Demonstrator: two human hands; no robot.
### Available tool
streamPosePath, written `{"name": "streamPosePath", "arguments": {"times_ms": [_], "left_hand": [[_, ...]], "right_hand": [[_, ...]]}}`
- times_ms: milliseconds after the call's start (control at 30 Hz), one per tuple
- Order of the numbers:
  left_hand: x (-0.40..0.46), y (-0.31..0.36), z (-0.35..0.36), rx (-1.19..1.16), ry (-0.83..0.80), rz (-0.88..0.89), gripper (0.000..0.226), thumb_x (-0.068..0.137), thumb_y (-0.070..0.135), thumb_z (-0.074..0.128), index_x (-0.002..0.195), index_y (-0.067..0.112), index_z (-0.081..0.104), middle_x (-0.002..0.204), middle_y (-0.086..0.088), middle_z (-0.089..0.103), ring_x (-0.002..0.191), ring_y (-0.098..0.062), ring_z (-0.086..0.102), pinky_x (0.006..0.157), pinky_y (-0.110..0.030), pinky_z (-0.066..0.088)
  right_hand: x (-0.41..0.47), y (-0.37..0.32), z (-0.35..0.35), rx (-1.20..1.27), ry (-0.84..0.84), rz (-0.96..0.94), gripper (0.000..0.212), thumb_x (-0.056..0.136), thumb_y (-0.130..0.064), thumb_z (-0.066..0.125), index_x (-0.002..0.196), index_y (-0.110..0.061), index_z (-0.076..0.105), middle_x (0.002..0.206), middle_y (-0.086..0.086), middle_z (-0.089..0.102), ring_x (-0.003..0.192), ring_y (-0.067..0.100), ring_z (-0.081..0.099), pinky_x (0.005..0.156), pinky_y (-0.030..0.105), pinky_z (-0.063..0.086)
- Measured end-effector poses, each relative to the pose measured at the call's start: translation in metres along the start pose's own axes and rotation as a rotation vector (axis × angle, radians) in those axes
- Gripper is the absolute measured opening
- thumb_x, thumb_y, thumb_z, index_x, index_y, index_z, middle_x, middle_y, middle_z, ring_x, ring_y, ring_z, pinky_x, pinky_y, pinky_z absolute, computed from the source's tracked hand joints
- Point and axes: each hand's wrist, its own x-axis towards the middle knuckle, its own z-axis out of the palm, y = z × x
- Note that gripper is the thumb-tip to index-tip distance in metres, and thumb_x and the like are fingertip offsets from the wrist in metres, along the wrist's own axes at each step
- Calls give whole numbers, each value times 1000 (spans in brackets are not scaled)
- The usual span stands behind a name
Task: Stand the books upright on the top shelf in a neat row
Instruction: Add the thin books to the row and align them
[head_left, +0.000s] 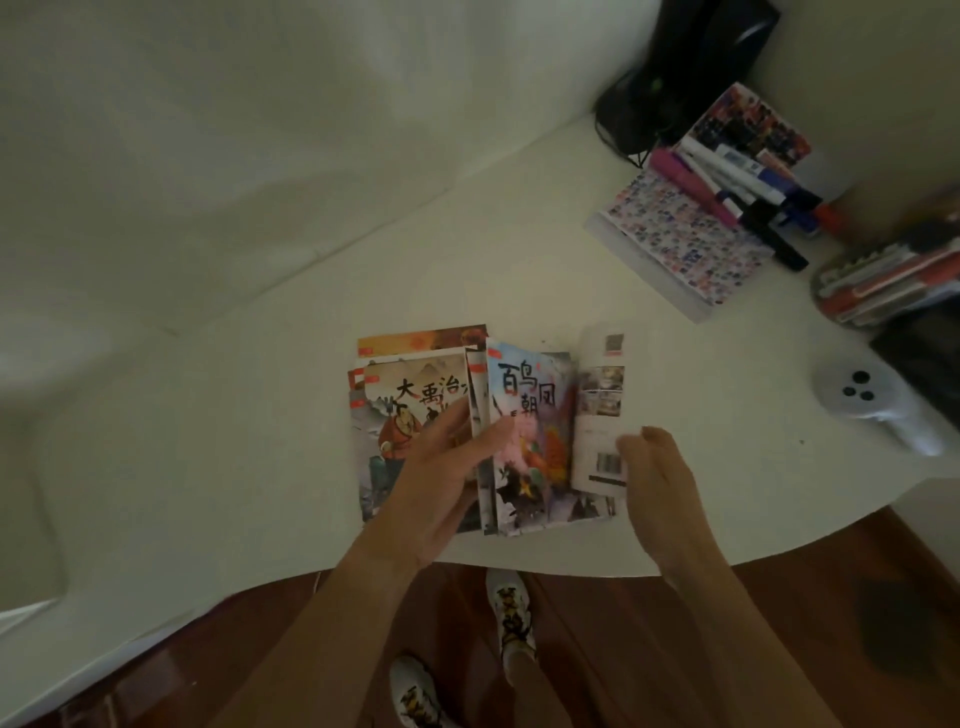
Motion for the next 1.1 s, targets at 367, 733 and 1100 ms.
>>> {"name": "streamPosePath", "arguments": {"times_ms": [367,733,1100], "left_hand": [[4,-13,29,203,139,88,76,72,45,93,138,28,58,133,-2,70,125,-26,66,106,-53,52],[-3,-21,23,-5,95,-6,54,102,56,47,136,18,66,133,-16,70,126,-35,66,114,-59,44],[6,-19,55,53,102,20,60,92,60,53,125,15,73,114,-12,76,86,-24,72,79,-37,60]], "right_hand": [[-1,-10,-7,-287,-230,-202,74,68,-85,64,126,-40,64,120,-26,66,109,-10,61,93,19,51],[-9,-4,-17,-122,-238,-303,52,106,-28,49,146,-58,35,137,-34,54,113,11,66,92,39,60],[-6,-8,-17,-268,-155,-339,69,100,-30,52,155,-51,14,109,-8,71,82,15,73,67,34,64]]}}
